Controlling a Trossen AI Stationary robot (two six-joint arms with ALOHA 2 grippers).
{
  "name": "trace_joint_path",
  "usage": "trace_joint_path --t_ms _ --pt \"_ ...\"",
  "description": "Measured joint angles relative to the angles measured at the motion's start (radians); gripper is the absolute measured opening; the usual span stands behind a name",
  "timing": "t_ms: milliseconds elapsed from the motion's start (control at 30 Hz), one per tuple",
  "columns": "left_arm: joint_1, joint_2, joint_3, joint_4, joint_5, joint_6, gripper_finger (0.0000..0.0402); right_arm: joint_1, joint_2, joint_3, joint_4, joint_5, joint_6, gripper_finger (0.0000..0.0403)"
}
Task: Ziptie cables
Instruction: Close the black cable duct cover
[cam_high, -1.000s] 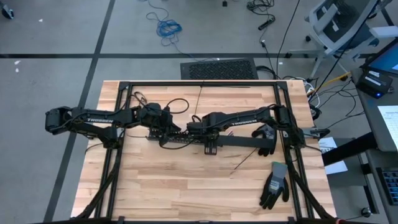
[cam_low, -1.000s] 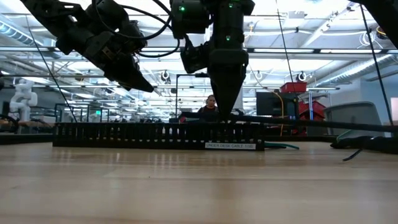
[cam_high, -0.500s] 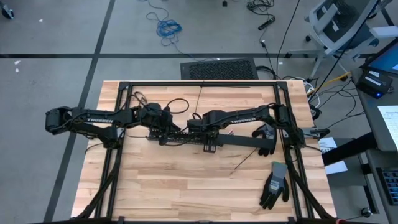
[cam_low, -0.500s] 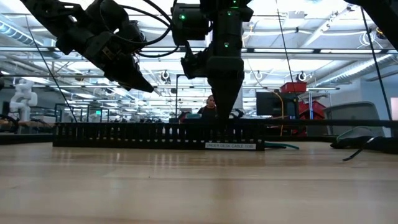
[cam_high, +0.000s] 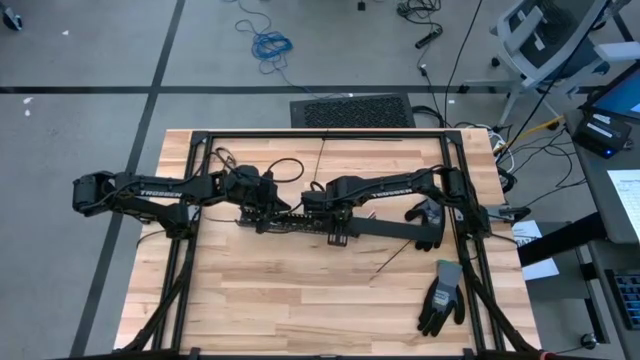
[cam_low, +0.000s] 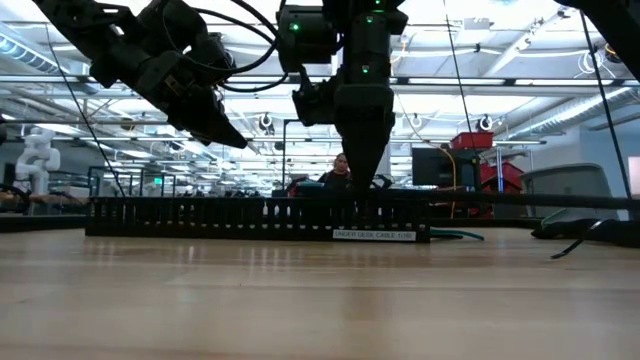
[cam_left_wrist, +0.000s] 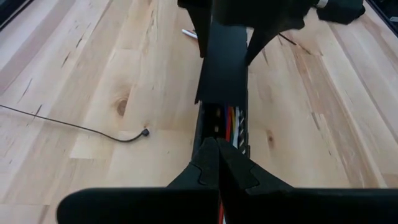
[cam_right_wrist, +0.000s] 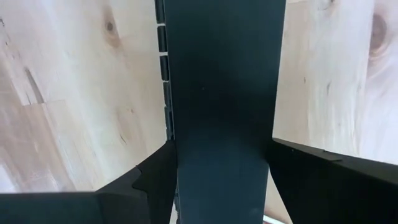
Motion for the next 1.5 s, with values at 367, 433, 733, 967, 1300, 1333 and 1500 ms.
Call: trace_joint_path --t_ms 367,433,733,967,1300,1333,1500 --pt "0.000 0.000 0.000 0.000 0.000 0.000 0.0000 0.023 -0.023 0.002 -0.041 -0.035 0.017 0.0201" --pt "0.000 0.000 0.000 0.000 0.000 0.000 0.0000 0.030 -0.023 0.002 -0.029 -0.034 0.017 0.0201" --pt "0.000 0.000 0.000 -0.001 -0.025 -0.001 0.0000 0.026 -0.020 0.002 -0.019 0.022 0.039 0.0201" --pt "0.000 0.000 0.000 -0.001 -0.029 0.000 0.0000 0.027 -0.020 0.002 -0.022 0.020 0.038 0.0201" --pt "0.000 0.000 0.000 0.000 -0.032 -0.001 0.0000 0.027 -0.021 -0.065 -0.013 0.019 0.035 0.0201" --pt "0.000 0.000 0.000 0.000 -0.032 -0.001 0.0000 0.027 -0.021 -0.065 -0.012 0.020 0.035 0.0201" --pt "0.000 0.000 0.000 0.000 -0.035 -0.001 0.0000 0.026 -0.021 -0.066 0.000 0.023 0.037 0.0201"
